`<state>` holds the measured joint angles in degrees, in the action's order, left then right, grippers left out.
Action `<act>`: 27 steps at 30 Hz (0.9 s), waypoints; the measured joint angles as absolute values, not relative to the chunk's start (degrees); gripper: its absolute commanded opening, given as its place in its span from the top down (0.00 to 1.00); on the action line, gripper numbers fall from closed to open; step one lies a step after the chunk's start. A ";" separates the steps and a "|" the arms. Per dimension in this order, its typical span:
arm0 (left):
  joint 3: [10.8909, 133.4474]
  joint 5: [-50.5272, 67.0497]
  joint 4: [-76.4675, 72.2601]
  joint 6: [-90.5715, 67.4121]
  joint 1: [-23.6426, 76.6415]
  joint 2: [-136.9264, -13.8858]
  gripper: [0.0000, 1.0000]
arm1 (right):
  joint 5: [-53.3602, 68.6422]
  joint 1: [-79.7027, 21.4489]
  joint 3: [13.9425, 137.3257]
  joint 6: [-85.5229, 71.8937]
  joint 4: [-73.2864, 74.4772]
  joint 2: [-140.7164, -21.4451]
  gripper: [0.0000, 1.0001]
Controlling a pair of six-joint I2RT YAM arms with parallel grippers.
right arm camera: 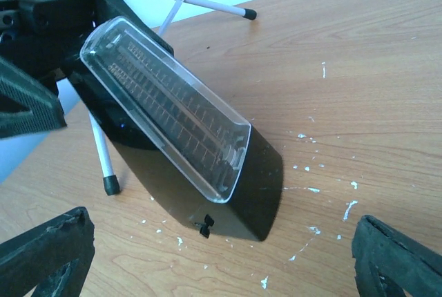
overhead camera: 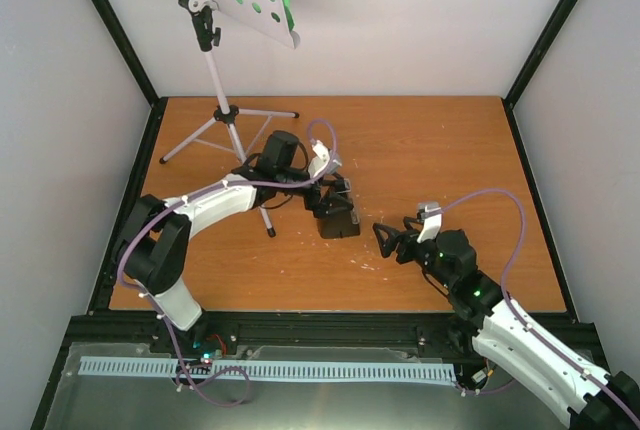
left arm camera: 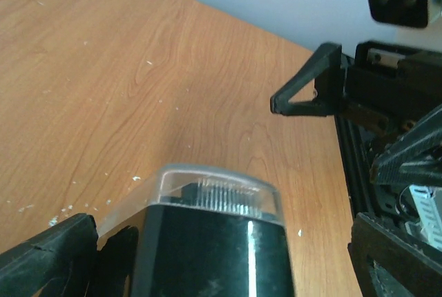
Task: Pack up the instrument practice props
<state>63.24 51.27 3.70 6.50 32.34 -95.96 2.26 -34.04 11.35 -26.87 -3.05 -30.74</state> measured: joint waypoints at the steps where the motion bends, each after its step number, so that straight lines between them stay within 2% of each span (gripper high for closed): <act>1: 62.63 50.68 3.57 7.07 32.91 -95.96 0.01 | 2.31 -34.04 11.29 -26.85 -2.59 -30.28 0.00; 11: 51.31 40.42 0.10 8.34 37.67 -93.01 0.01 | 2.63 -34.04 10.28 -27.11 -2.13 -29.71 0.00; 23: 48.73 36.53 -3.40 6.76 38.04 -87.88 0.37 | 2.83 -34.04 10.02 -28.03 -1.48 -29.02 0.00; 27: 49.25 36.25 -3.44 6.04 37.95 -87.88 0.46 | 2.76 -34.04 10.02 -28.40 0.16 -28.56 0.00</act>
<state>49.25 36.25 -3.44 6.04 37.95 -87.88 2.76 -34.04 10.02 -28.40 0.16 -28.56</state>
